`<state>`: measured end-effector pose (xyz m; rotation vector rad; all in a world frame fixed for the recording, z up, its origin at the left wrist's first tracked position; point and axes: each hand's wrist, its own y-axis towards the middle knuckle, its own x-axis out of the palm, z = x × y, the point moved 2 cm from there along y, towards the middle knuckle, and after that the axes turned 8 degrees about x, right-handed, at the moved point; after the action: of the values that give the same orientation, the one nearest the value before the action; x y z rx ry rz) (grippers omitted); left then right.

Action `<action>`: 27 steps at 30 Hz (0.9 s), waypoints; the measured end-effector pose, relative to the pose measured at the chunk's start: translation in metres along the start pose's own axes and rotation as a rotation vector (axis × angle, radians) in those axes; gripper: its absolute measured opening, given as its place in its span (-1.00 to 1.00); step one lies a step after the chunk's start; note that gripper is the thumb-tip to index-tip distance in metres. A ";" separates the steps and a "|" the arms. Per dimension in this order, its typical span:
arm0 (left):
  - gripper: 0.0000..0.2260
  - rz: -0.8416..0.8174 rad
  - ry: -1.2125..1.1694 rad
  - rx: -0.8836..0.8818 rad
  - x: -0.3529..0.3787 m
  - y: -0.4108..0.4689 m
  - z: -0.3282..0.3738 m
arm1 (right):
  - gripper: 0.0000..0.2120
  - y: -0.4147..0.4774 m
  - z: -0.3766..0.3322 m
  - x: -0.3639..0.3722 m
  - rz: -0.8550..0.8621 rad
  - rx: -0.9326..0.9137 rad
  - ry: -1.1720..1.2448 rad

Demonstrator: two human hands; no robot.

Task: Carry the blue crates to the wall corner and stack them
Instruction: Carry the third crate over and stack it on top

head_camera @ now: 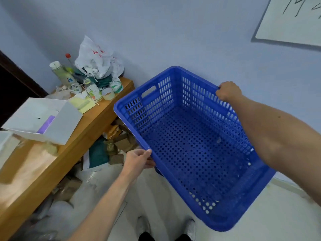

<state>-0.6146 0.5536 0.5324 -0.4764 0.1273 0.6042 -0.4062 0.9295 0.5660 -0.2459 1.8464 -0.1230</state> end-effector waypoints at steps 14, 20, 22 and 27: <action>-0.40 -0.113 0.605 0.066 -0.005 0.037 0.025 | -0.45 0.033 0.011 0.019 -0.037 -0.085 -0.171; 0.05 -0.008 1.071 0.558 -0.011 0.051 0.038 | -0.26 0.011 0.021 0.016 -0.104 -0.072 -0.213; 0.11 -0.074 1.165 0.713 -0.011 0.060 0.041 | -0.23 -0.005 0.020 0.015 -0.114 -0.074 -0.185; 0.00 -0.489 1.267 0.704 -0.012 0.095 0.040 | -0.21 -0.065 0.003 0.024 -0.287 -0.086 -0.137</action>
<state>-0.6794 0.6344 0.5334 -0.1198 1.3394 -0.3151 -0.4031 0.8605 0.5561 -0.5654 1.6735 -0.2200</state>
